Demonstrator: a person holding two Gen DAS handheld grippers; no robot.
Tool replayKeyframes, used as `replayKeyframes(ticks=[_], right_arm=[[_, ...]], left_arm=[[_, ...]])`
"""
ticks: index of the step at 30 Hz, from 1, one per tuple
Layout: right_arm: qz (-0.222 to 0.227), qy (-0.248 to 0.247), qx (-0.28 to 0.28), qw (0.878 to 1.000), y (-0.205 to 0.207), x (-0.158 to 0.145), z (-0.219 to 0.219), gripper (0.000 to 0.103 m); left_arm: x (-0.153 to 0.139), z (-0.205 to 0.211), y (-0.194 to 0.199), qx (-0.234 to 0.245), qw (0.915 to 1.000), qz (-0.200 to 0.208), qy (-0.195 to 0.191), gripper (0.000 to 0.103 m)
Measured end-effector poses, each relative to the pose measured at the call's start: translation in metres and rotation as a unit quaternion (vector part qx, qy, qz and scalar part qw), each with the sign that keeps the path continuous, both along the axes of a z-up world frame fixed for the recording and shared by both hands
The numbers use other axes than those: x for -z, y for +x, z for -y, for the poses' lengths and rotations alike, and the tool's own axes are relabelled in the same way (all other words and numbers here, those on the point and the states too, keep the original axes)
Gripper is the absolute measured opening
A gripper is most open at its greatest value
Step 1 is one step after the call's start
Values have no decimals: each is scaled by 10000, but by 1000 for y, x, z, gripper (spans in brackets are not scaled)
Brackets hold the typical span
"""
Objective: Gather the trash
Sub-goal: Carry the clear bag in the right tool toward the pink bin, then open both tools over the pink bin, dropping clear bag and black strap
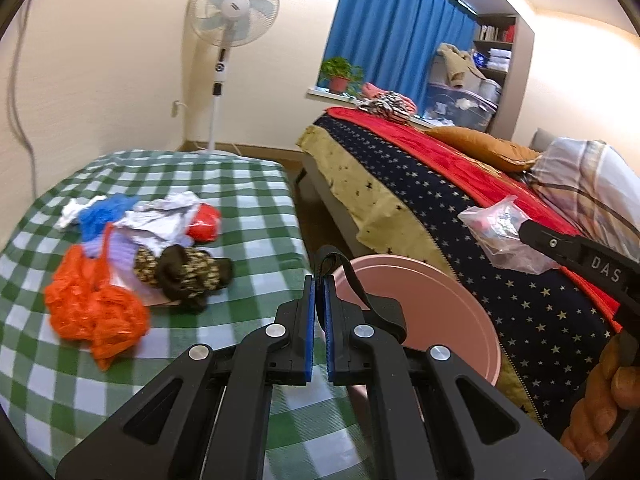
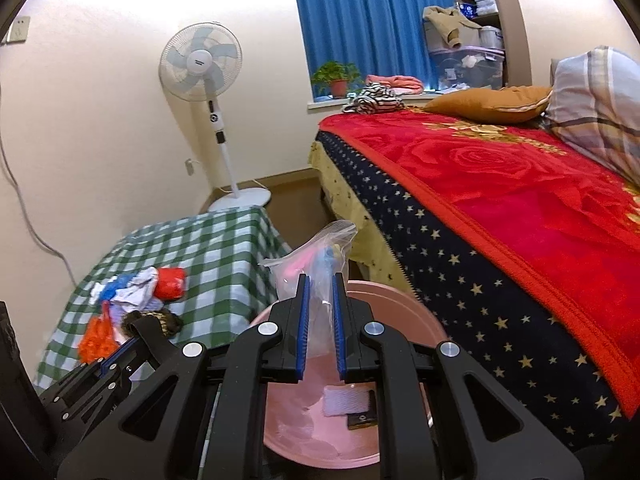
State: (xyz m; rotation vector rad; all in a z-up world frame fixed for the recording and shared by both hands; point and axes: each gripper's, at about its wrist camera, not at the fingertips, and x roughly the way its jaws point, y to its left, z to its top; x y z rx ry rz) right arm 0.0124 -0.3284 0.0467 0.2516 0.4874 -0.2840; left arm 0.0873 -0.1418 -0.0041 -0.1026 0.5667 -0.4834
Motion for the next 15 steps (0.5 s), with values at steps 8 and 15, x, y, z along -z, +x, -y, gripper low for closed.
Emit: replayKeyframes(ticks=[8, 15], right_arm=[[-150, -48, 191, 9997, 7, 7, 8, 11], [-214, -6, 310, 9993, 9, 12, 14, 11]], left_arm=[[11, 27, 6, 308, 9994, -133, 57, 4], [21, 44, 12, 505, 9983, -293, 90, 4]])
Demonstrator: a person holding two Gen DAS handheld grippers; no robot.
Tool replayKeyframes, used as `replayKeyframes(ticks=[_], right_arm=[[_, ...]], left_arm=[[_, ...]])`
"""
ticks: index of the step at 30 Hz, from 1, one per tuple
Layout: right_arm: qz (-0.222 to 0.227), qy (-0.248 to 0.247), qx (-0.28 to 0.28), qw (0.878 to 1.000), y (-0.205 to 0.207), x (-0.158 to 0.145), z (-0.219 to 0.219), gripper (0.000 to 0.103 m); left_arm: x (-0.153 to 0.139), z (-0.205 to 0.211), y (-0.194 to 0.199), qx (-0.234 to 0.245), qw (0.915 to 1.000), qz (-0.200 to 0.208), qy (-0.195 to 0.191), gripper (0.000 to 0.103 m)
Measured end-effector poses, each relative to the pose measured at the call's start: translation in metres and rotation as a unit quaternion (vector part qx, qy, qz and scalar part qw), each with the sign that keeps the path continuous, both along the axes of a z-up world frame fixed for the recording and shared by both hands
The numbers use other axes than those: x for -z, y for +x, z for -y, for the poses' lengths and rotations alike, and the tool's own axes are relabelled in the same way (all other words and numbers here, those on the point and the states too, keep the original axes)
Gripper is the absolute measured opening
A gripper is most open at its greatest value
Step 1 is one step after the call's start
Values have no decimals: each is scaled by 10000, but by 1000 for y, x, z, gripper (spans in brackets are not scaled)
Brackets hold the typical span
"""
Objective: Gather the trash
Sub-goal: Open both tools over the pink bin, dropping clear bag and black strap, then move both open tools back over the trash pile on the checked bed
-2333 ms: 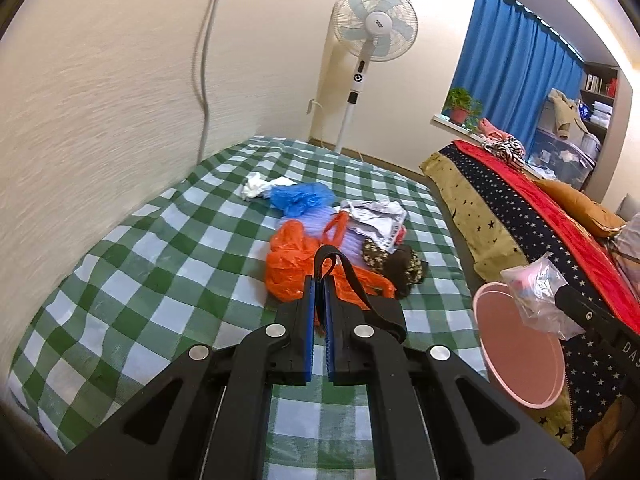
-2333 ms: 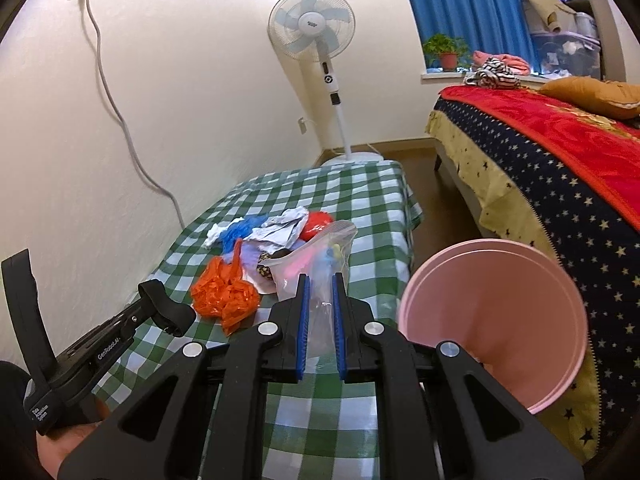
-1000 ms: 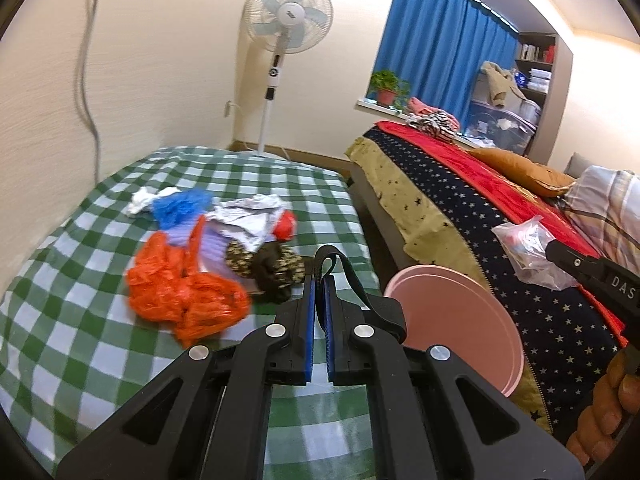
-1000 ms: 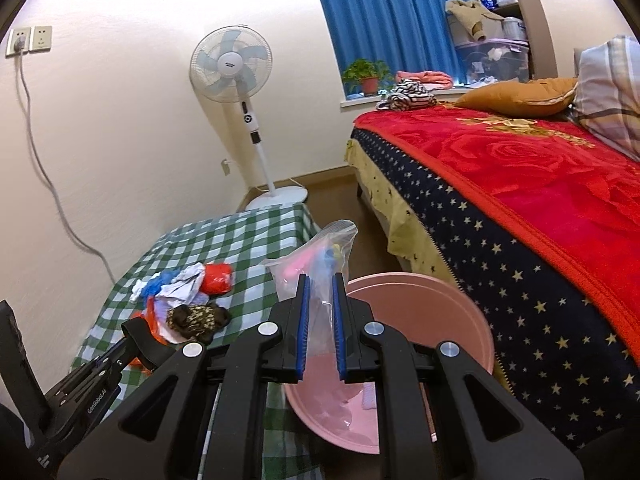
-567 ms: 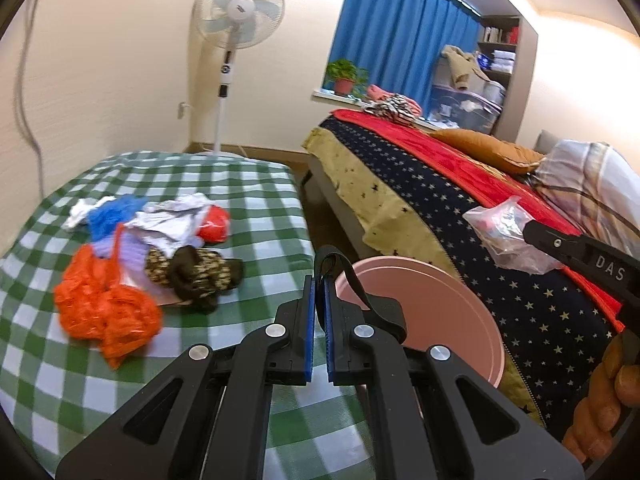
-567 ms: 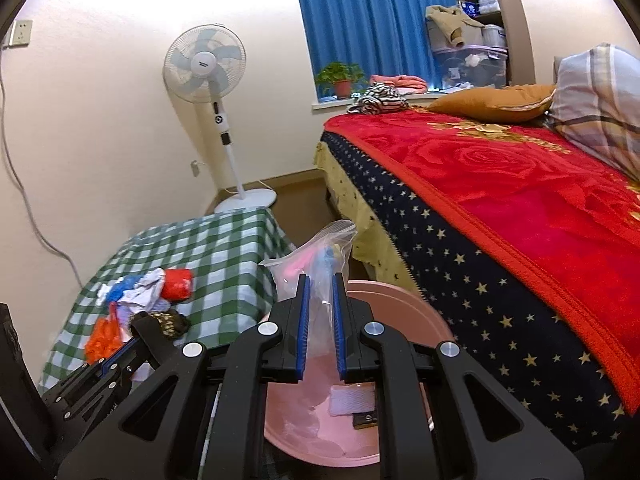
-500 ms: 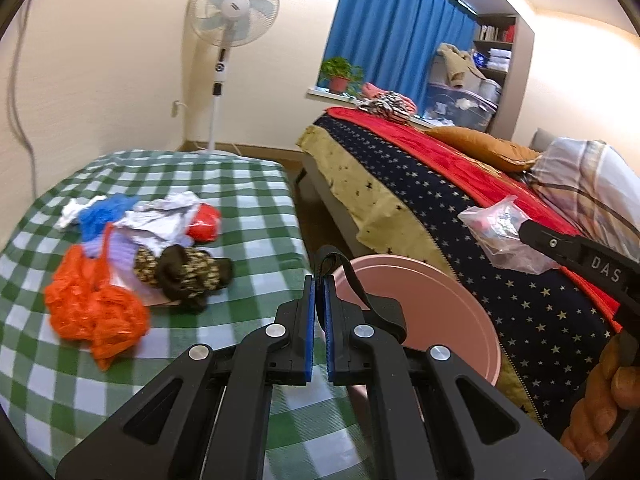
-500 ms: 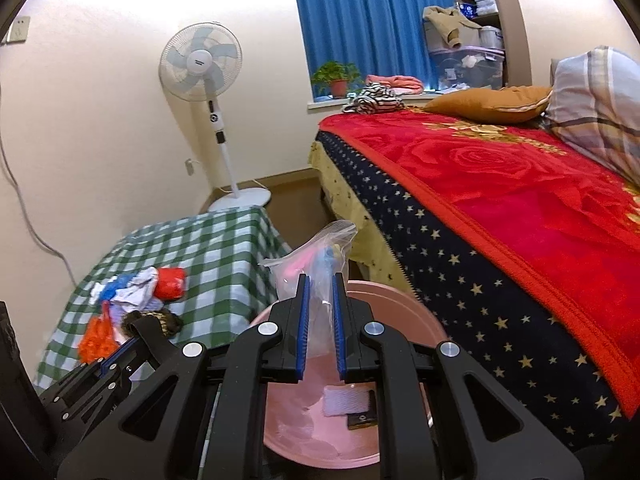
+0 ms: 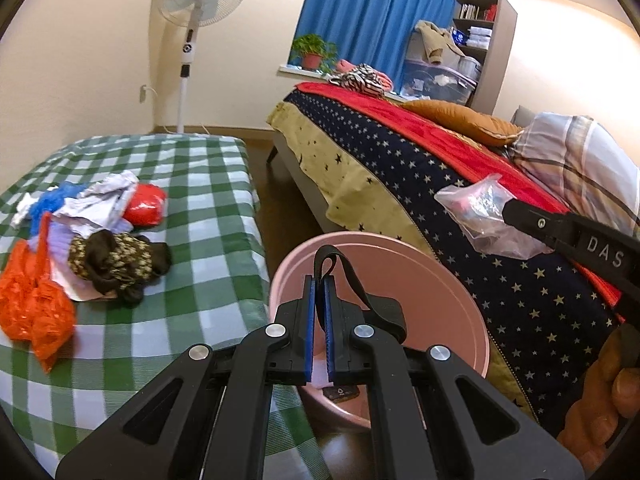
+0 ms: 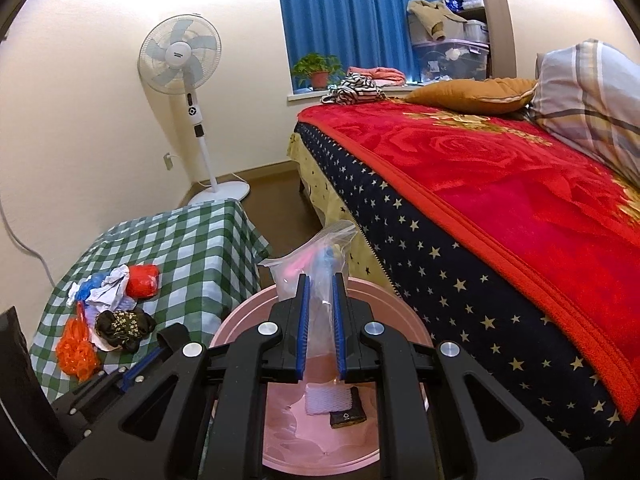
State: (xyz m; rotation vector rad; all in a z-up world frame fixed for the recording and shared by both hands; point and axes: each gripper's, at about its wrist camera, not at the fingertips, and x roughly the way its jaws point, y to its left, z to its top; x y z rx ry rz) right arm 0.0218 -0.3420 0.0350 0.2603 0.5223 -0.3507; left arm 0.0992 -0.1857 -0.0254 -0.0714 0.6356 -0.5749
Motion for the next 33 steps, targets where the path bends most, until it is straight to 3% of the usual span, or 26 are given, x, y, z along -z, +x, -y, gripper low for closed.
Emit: replayKeyframes(ticks=[11, 12, 14, 16, 33], right_arm=[[-43, 35, 175, 9998, 2, 4, 5, 15], [-37, 48, 203, 9998, 2, 4, 6, 21], [15, 79, 300, 9995, 0, 3, 8, 39], [46, 109, 375, 9992, -2, 2, 9, 49], [213, -50, 10, 9998, -13, -4, -15, 50]], left_arm=[[10, 10, 5, 170, 9996, -226, -98, 5], [11, 13, 5, 242, 9993, -261, -77, 9], [15, 19, 6, 364, 9986, -379, 71, 33], [16, 19, 5, 308, 9988, -364, 148, 33], [-14, -24, -17, 150, 9998, 38, 137, 33]])
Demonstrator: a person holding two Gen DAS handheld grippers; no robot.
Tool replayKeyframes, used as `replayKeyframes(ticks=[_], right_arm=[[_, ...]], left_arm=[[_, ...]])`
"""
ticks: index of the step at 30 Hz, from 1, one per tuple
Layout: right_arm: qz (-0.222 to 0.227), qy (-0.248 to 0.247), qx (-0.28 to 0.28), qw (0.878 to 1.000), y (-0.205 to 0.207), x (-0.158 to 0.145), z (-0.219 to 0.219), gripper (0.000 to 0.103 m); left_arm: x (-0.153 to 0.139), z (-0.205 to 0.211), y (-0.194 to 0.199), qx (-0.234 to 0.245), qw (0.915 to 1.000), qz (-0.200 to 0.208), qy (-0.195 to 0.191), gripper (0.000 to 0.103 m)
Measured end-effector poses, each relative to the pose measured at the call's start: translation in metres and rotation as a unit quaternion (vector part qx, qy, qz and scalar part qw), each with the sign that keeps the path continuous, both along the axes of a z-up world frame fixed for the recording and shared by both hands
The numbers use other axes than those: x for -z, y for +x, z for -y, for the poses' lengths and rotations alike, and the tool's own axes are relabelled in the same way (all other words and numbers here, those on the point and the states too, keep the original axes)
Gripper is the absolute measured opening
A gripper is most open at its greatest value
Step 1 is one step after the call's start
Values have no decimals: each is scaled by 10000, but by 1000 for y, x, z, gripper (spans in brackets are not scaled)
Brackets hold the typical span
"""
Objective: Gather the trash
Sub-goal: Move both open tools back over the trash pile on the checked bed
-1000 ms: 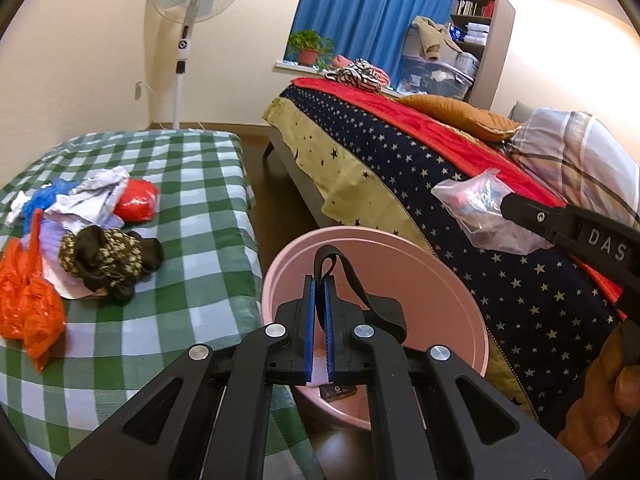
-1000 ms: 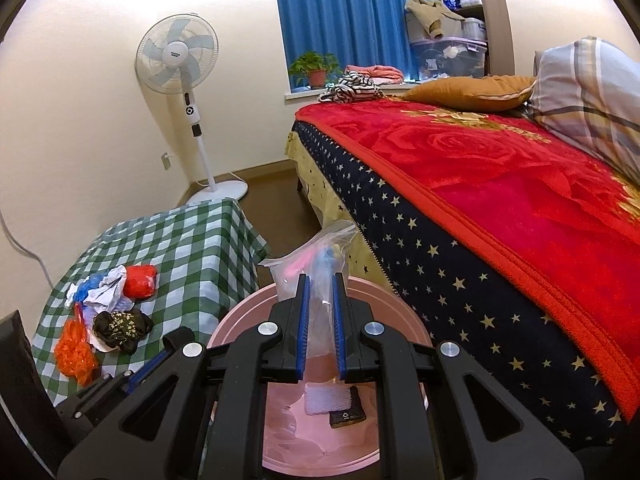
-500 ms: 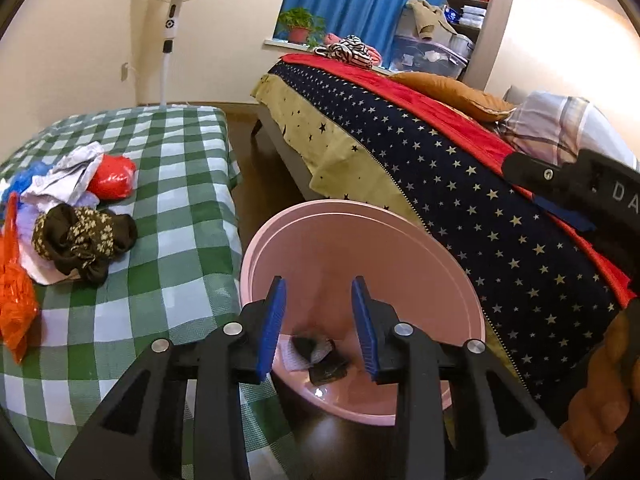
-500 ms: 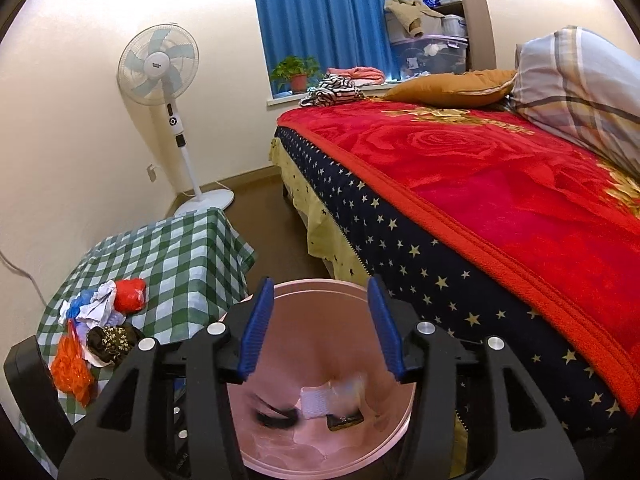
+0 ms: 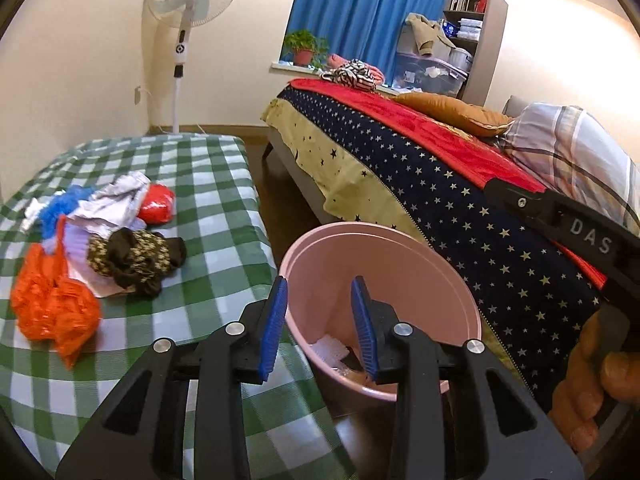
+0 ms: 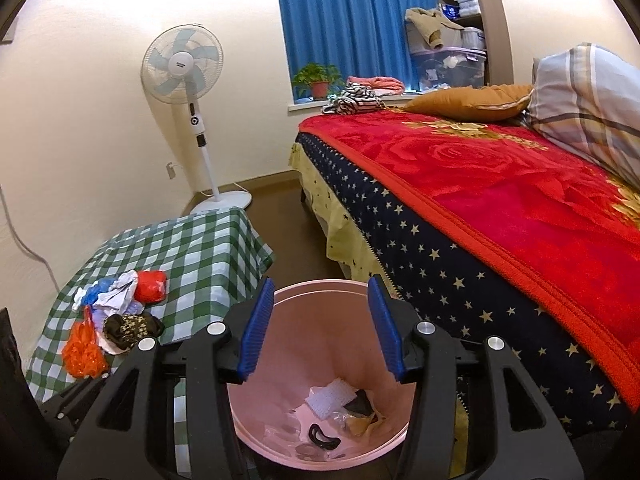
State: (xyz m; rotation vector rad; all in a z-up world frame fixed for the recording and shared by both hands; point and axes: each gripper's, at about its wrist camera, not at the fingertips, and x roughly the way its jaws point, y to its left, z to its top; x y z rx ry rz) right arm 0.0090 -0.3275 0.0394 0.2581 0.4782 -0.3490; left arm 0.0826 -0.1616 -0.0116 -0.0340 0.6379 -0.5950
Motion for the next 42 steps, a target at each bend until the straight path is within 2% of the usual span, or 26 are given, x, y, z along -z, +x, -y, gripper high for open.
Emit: replayKeyframes(ticks=[13, 22, 28, 31, 42], right_arm=[[106, -61, -498, 9987, -7, -5, -35, 50], [152, 66, -947, 9954, 7, -4, -69, 49], [116, 176, -1313, 9911, 28, 5, -95, 48], [66, 283, -1480, 9886, 39, 14, -107, 47], [-172, 370, -2007, 9788, 74, 43, -146, 46]], left_arm=[[-13, -48, -14, -436, 9989, 170, -54, 28], [-10, -89, -7, -1029, 9946, 102, 3, 28], [-4, -123, 3, -1644, 9864, -2, 62, 28], [1, -143, 10, -2050, 9787, -76, 18, 28], [17, -184, 29, -2893, 9568, -274, -22, 29]])
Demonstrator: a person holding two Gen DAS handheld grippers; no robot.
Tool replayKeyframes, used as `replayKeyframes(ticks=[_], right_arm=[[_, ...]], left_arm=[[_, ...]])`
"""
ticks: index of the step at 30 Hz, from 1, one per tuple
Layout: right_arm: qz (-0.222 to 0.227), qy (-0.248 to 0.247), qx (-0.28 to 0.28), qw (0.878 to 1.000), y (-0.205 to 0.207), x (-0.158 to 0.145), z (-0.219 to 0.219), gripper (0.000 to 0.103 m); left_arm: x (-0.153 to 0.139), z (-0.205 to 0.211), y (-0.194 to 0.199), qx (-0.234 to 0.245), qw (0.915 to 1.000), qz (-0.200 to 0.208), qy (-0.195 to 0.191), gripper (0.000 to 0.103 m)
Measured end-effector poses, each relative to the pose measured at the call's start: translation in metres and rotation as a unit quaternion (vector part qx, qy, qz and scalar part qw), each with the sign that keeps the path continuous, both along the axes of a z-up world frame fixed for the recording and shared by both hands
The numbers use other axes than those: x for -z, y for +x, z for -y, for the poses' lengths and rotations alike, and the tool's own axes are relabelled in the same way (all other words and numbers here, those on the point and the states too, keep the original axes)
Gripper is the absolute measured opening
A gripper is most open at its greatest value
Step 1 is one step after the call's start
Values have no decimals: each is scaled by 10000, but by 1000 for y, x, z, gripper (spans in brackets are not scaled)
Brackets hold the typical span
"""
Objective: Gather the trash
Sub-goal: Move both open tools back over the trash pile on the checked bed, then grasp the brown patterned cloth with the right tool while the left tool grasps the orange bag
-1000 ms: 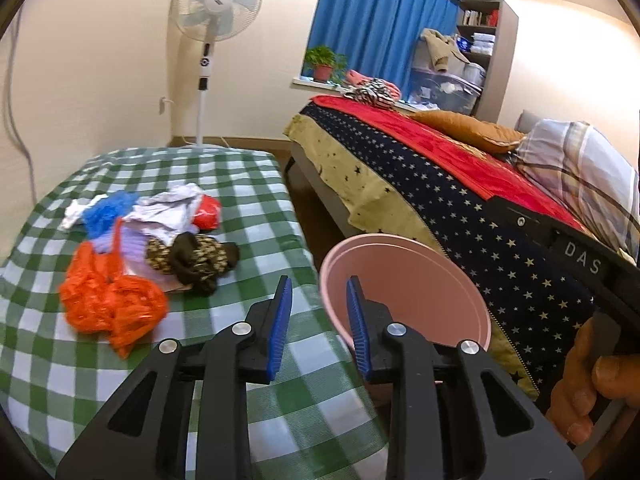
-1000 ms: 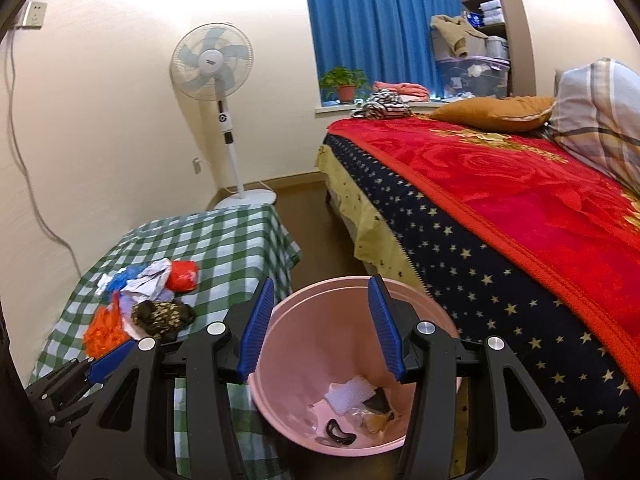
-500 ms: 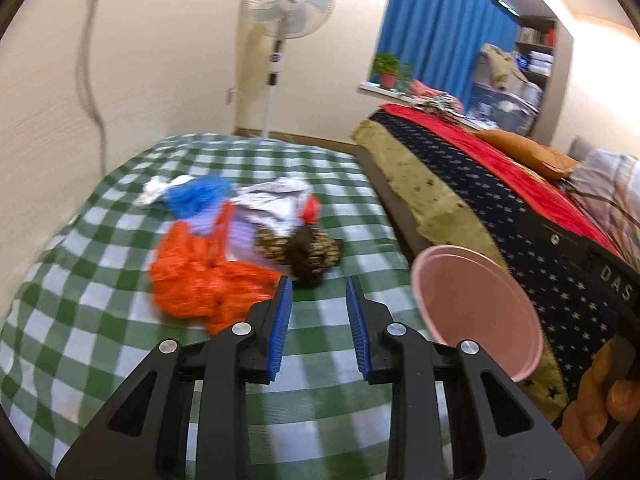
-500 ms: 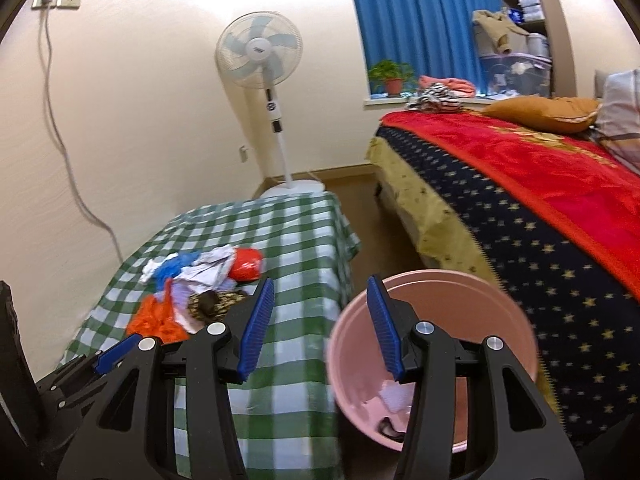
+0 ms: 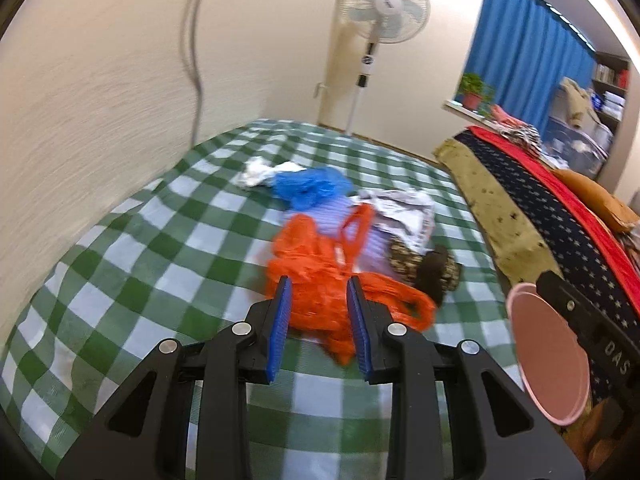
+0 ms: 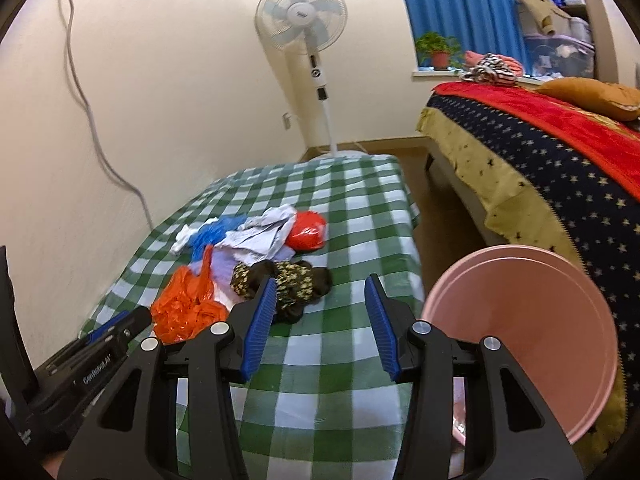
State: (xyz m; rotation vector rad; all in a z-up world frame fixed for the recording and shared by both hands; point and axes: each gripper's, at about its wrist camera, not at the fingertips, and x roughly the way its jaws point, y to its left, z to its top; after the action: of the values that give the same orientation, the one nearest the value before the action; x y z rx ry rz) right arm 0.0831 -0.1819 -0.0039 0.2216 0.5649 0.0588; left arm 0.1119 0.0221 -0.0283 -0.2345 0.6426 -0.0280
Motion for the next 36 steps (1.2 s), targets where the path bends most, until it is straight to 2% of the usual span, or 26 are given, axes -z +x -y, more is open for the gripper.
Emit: replayKeyframes(ticks=[2, 6, 13, 27, 29, 30, 31, 33, 36], right_arm=[[-29, -11, -87, 10000, 7, 3, -6, 46], [-56, -7, -211, 9998, 19, 6, -14, 46], [-113, -83, -414, 9990, 39, 13, -31, 47], [-425, -314, -637, 9966, 67, 32, -53, 46], [-465, -323, -645, 9963, 69, 34, -54, 36], [-495, -333, -652, 9961, 70, 35, -54, 22], [-513, -325, -666, 9959, 70, 36, -54, 14], [-514, -303, -651, 9961, 70, 37, -52, 5], [-472, -341, -598, 9965, 68, 34, -50, 4]], left_arm=[[3, -7, 4, -137, 9999, -60, -71, 35], [9, -16, 11, -274, 9994, -146, -175, 38], [16, -20, 22, -229, 9990, -264, -282, 57], [25, -28, 34, -287, 9978, -421, -417, 58], [25, -27, 34, -286, 9978, -425, -420, 58], [25, -27, 34, -281, 9978, -426, -425, 58], [25, -27, 35, -274, 9978, -426, -428, 58], [25, -25, 35, -252, 9978, -425, -435, 58], [25, -24, 36, -210, 9978, -424, -458, 59]])
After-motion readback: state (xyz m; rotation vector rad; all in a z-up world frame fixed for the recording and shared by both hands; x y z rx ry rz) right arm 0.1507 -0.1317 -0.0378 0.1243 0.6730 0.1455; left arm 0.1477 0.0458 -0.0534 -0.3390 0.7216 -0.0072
